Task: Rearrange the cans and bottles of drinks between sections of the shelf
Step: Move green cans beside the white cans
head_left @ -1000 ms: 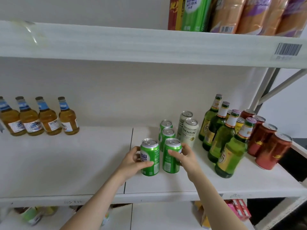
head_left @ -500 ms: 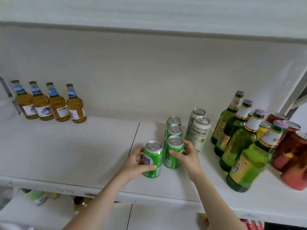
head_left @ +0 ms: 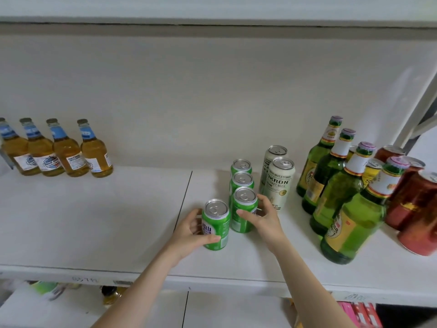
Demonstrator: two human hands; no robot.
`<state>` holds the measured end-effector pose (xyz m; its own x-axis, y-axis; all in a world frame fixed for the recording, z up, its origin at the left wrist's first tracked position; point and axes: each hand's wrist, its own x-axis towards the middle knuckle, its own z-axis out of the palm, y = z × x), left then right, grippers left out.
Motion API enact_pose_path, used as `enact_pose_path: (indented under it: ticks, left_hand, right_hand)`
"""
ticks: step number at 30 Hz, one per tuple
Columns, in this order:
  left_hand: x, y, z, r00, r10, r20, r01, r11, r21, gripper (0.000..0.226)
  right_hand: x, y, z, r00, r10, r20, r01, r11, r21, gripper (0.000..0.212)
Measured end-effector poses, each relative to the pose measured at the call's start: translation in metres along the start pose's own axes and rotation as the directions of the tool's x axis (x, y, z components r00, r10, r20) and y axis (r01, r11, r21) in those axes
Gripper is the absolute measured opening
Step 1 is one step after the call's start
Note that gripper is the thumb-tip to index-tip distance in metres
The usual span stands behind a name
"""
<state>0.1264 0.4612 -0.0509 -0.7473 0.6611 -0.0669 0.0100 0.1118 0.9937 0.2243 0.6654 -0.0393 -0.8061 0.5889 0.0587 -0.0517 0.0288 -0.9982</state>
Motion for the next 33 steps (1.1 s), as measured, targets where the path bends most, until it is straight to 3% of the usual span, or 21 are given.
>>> enact_pose_path:
  ticks: [8,18,21,24,33]
  left_hand:
    - [-0.01,0.003,0.005,0.999,0.033,0.009,-0.034,0.999,0.023,0.074]
    - [-0.015,-0.001,0.03,0.997,0.008,0.075,-0.009,1.0,0.017,0.078]
    - [-0.018,0.0,0.033,0.996,-0.016,0.084,0.017,1.0,-0.011,0.081]
    - [-0.02,0.001,0.034,0.994,-0.03,0.108,0.033,0.999,-0.023,0.082]
    - [-0.018,0.002,0.039,0.987,-0.026,0.16,0.021,0.999,0.034,0.08]
  right_hand:
    - [-0.023,0.001,-0.012,0.995,0.074,-0.071,-0.071,0.997,0.037,0.054]
    - [-0.065,0.001,-0.025,0.967,0.047,-0.249,-0.021,0.994,0.108,0.036]
    - [-0.08,-0.002,-0.02,0.966,0.039,-0.257,-0.004,0.991,0.137,0.042]
    - [-0.093,-0.004,-0.012,0.97,0.031,-0.241,0.003,0.99,0.138,0.056]
    - [-0.1,-0.013,0.005,0.997,-0.035,-0.071,0.033,0.999,-0.026,0.054]
